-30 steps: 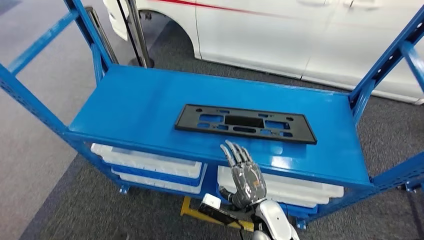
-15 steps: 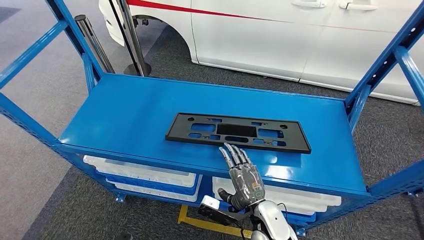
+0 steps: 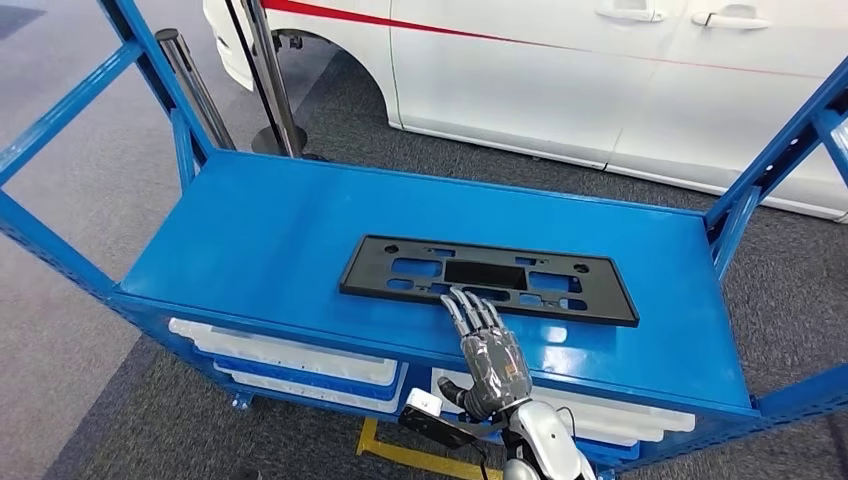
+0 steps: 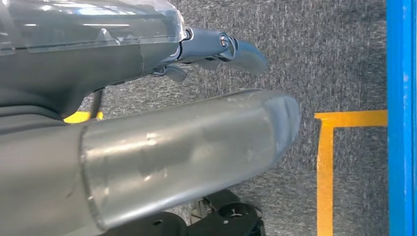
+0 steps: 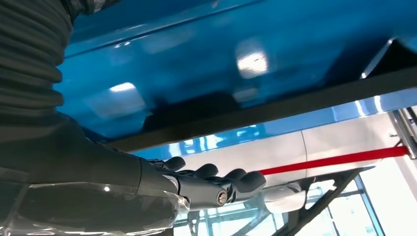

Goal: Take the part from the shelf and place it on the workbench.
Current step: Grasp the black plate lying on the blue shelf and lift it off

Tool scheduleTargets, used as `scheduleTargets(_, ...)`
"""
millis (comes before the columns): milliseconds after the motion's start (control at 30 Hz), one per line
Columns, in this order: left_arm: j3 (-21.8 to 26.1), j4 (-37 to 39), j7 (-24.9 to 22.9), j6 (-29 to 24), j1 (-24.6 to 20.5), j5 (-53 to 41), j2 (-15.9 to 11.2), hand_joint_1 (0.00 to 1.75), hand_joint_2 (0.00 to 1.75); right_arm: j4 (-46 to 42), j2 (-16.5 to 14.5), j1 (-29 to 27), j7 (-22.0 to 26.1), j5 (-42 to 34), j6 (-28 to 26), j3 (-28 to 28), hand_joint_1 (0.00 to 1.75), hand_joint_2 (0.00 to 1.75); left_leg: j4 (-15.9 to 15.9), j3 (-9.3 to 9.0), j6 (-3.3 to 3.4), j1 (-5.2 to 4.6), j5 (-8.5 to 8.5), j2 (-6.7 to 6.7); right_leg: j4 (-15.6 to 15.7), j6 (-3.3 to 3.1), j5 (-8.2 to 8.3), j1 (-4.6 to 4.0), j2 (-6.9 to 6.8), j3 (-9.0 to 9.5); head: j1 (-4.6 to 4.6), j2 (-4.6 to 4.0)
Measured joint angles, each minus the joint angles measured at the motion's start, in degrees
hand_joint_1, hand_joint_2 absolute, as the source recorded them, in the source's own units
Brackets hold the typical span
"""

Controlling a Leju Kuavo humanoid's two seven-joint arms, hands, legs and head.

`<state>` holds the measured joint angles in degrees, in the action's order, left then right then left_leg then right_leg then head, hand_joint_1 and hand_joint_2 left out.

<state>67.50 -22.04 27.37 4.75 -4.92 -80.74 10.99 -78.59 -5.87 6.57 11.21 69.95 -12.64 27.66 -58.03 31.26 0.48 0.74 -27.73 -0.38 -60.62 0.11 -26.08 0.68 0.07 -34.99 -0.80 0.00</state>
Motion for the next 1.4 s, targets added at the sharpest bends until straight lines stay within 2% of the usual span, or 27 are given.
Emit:
scheduleTargets(100, 0.0, 0.1, 0.0, 0.0, 0.0, 0.0, 0.0, 0.00, 0.00, -0.3, -0.2, -0.1, 0.4, -1.4, -0.2, -0.1, 0.00, 1.75, 0.0, -0.13, -1.08, 0.03, -0.49, 0.06, 0.9, -0.74, -0.51, -0.18, 0.26, 0.31, -0.02, 0.00)
scheduleTargets(167, -0.1, 0.1, 0.0, 0.0, 0.0, 0.0, -0.1, 0.00, 0.00, -1.3, -0.5, 0.0, 0.6, -2.4, 0.0, -0.1, 0.00, 1.75, -2.1, 0.65, -1.65, 0.13, -1.75, 0.13, 1.2, -1.42, -0.69, 0.03, 0.23, 0.92, -0.06, 0.00)
scheduleTargets(200, -0.1, 0.1, 0.0, 0.0, 0.0, 0.0, -0.1, 0.00, 0.00, -2.0, -0.7, 0.0, 0.5, -2.8, 0.3, -0.1, 0.00, 1.75, -5.1, 2.10, -1.91, 0.20, -3.09, 0.16, 1.4, -1.75, -0.87, 0.10, 0.13, 1.31, -0.09, 0.00)
scheduleTargets(267, -0.2, 0.1, 0.0, 0.0, 0.1, 0.0, -0.1, 0.00, 0.00, -3.4, -0.9, 0.1, -0.2, -3.3, 1.2, -0.1, 0.00, 1.75, -13.1, 6.54, -2.26, 0.25, -5.92, 0.17, 1.4, -2.18, -1.40, -0.07, -0.01, 1.95, -0.13, 0.00)
scheduleTargets(300, -0.2, 0.1, 0.0, 0.0, 0.2, 0.0, -0.2, 0.00, 0.00, -4.2, -1.0, 0.1, -0.7, -3.5, 1.7, 0.0, 0.00, 1.75, -16.1, 8.54, -2.30, 0.26, -6.42, 0.18, 1.4, -2.27, -1.70, -0.18, -0.01, 2.29, -0.12, 0.00)
scheduleTargets(333, -0.2, 0.1, 0.0, 0.0, 0.4, 0.0, -0.2, 0.00, 0.00, -4.9, -1.1, 0.0, -1.1, -3.9, 2.1, 0.0, 0.00, 1.75, -17.0, 9.61, -2.23, 0.25, -5.69, 0.18, 1.4, -2.30, -2.02, -0.29, 0.05, 2.71, -0.12, 0.00)
scheduleTargets(367, -0.3, 0.1, 0.0, 0.0, 0.5, 0.0, -0.3, 0.00, 0.00, -5.8, -1.1, 0.1, -1.6, -4.4, 2.4, 0.1, 0.00, 1.75, -15.7, 9.58, -2.02, 0.21, -3.81, 0.17, 1.4, -2.31, -2.38, -0.39, 0.12, 3.23, -0.12, 0.00)
scheduleTargets(433, -0.3, 0.1, 0.0, 0.0, 0.6, 0.0, -0.6, 0.00, 0.00, -7.6, -1.3, 0.2, -2.3, -5.4, 2.9, 0.5, 0.00, 1.75, -8.4, 6.99, -1.18, -0.06, 1.30, 0.17, 1.4, -2.17, -3.22, -0.54, 0.20, 4.38, -0.10, 0.00)
scheduleTargets(467, -0.3, 0.1, 0.0, 0.0, 0.6, 0.0, -0.6, 0.00, 0.00, -8.5, -1.4, 0.3, -2.5, -5.8, 3.2, 0.7, 0.00, 1.75, -4.9, 5.50, -0.71, -0.28, 2.89, 0.18, 1.4, -1.98, -3.59, -0.63, 0.25, 4.76, -0.09, 0.00)
scheduleTargets(500, -0.4, 0.1, 0.0, 0.0, 0.5, -0.1, -0.7, 0.00, 0.00, -9.3, -1.5, 0.4, -2.8, -6.1, 3.3, 0.9, 0.00, 1.75, -2.5, 4.50, -0.33, -0.50, 3.51, 0.20, 1.4, -1.74, -3.86, -0.69, 0.25, 4.91, -0.09, 0.00)
scheduleTargets(567, -0.4, 0.2, -0.1, 0.0, 0.5, -0.1, -0.9, 0.00, 0.00, -10.9, -1.5, 0.6, -3.9, -6.5, 3.5, 1.4, 0.00, 1.75, -1.2, 3.92, 0.08, -0.77, 3.05, 0.19, 1.6, -1.20, -4.07, -0.71, 0.24, 4.91, -0.05, 0.00)
scheduleTargets(667, -0.8, 0.3, -0.3, -0.2, 0.4, -0.1, -1.1, 0.00, 0.00, -13.7, -1.5, 1.4, -6.3, -6.6, 4.4, 2.4, 0.00, 1.75, 0.1, 3.08, 0.63, -0.22, 3.06, 0.27, 0.4, -0.35, -5.25, -0.73, 0.11, 4.55, 0.01, 0.00)
scheduleTargets(700, -1.0, 0.4, -0.4, -0.3, 0.3, -0.2, -1.2, 0.00, 0.00, -14.5, -1.5, 1.8, -7.0, -6.4, 4.8, 2.7, 0.00, 1.75, 0.5, 2.73, 0.87, -0.04, 3.05, 0.34, -1.9, -0.07, -6.40, -0.67, 0.10, 3.46, 0.02, 0.00)
scheduleTargets(767, -1.3, 0.5, -0.7, -0.7, 0.0, -0.5, -1.3, 0.00, 0.00, -15.3, -1.3, 2.3, -8.1, -5.6, 5.5, 3.4, 0.00, 1.75, 0.6, 2.41, 1.22, -0.09, 2.74, 0.38, -9.0, 0.33, -9.22, -0.37, 0.09, -0.66, 0.04, 0.00)
scheduleTargets(800, -1.4, 0.5, -0.9, -0.9, -0.1, -0.6, -1.3, 0.00, 0.00, -15.5, -1.2, 2.4, -8.5, -5.1, 5.8, 3.6, 0.00, 1.75, 0.5, 2.28, 1.30, -0.09, 2.58, 0.36, -12.1, 0.49, -9.93, -0.21, 0.09, -2.72, 0.03, 0.00)
scheduleTargets(833, -1.5, 0.6, -0.9, -1.0, -0.1, -0.7, -1.3, 0.00, 0.00, -15.5, -1.0, 2.5, -8.8, -4.5, 6.2, 3.9, 0.00, 1.75, 0.4, 2.10, 1.29, -0.09, 2.39, 0.32, -13.5, 0.63, -9.57, -0.04, 0.07, -4.05, 0.03, 0.00)
scheduleTargets(867, -1.6, 0.6, -1.0, -1.0, -0.1, -0.8, -1.4, 0.00, 0.00, -15.5, -0.8, 2.6, -9.0, -4.0, 6.5, 4.1, 0.00, 1.75, 0.2, 1.90, 1.22, -0.06, 2.18, 0.26, -12.8, 0.72, -8.03, 0.10, 0.05, -4.31, 0.04, 0.00)
scheduleTargets(933, -2.0, 0.6, -0.9, -0.8, -0.1, -0.9, -1.4, 0.00, 0.00, -15.5, -0.5, 2.9, -9.1, -3.2, 7.0, 4.6, 0.00, 1.75, -0.2, 1.51, 0.90, 0.00, 1.55, 0.12, -6.5, 0.68, -3.23, 0.31, -0.03, -2.21, 0.04, 0.00)
scheduleTargets(967, -2.2, 0.6, -0.8, -0.7, -0.2, -0.9, -1.4, 0.00, 0.00, -15.5, -0.4, 3.0, -9.1, -2.9, 7.2, 4.7, 0.00, 1.75, -0.6, 1.52, 0.64, -0.09, 1.25, 0.04, -3.2, 0.54, -1.56, 0.24, -0.04, -1.03, 0.04, 0.00)
scheduleTargets(1000, -2.4, 0.6, -0.8, -0.6, -0.3, -0.9, -1.4, 0.00, 0.00, -15.4, -0.2, 3.1, -9.1, -2.7, 7.4, 4.9, 0.00, 1.75, -0.9, 1.65, 0.33, -0.18, 1.08, -0.01, -1.1, 0.35, -0.67, 0.18, 0.00, -0.29, 0.01, 0.00)
scheduleTargets(1100, -2.7, 0.6, -0.7, -0.5, -0.4, -0.8, -1.6, 0.00, 0.00, -15.3, 0.2, 3.1, -9.0, -2.5, 7.6, 5.2, 0.00, 1.75, -1.0, 1.98, -0.57, -0.22, 1.09, -0.01, 0.1, -0.39, -0.46, -0.03, 0.32, -0.25, -0.02, 0.00)
scheduleTargets(1167, -2.7, 0.6, -0.7, -0.2, -0.4, -0.8, -1.7, 0.00, 0.00, -15.3, 0.3, 3.1, -8.8, -2.5, 7.6, 5.3, 0.00, 1.75, -2.0, 2.31, -1.12, -0.06, -0.05, 0.06, 0.6, -1.09, -0.10, 0.11, 0.24, -0.13, -0.02, 0.00)
scheduleTargets(1233, -2.8, 0.6, -0.7, 0.1, -0.4, -0.7, -1.8, 0.00, 0.00, -15.2, 0.3, 3.1, -8.5, -2.9, 7.8, 5.4, 0.00, 1.75, -6.9, 4.13, -1.61, 0.06, -3.60, 0.12, 0.9, -1.66, 0.27, 0.20, 0.01, -0.15, -0.04, 0.00)
scheduleTargets(1300, -2.8, 0.6, -0.7, 0.3, -0.3, -0.5, -1.8, 0.00, 0.00, -15.2, 0.4, 2.9, -8.2, -3.4, 8.1, 5.4, 0.00, 1.75, -14.0, 6.66, -1.92, 0.12, -7.35, 0.14, 0.9, -1.89, 0.50, 0.07, -0.14, -0.50, -0.05, 0.00)
scheduleTargets(1333, -2.8, 0.6, -0.7, 0.3, -0.3, -0.4, -1.8, 0.00, 0.00, -15.2, 0.5, 2.8, -8.1, -3.6, 8.2, 5.4, 0.00, 1.75, -16.0, 7.21, -1.96, 0.12, -8.06, 0.14, 0.8, -1.90, 0.60, 0.02, -0.18, -0.70, -0.05, 0.00)
scheduleTargets(1367, -2.8, 0.6, -0.7, 0.3, -0.3, -0.4, -1.8, 0.00, 0.00, -15.2, 0.5, 2.7, -8.1, -3.8, 8.3, 5.4, 0.00, 1.75, -16.0, 6.76, -1.91, 0.12, -7.67, 0.14, 0.6, -1.87, 0.70, -0.01, -0.20, -0.91, -0.05, 0.00)
scheduleTargets(1400, -2.8, 0.6, -0.7, 0.4, -0.2, -0.3, -1.8, 0.00, 0.00, -15.2, 0.5, 2.6, -8.0, -3.9, 8.4, 5.3, 0.00, 1.75, -13.7, 5.21, -1.79, 0.12, -6.34, 0.14, 0.5, -1.79, 0.81, -0.02, -0.18, -1.10, -0.05, 0.00)
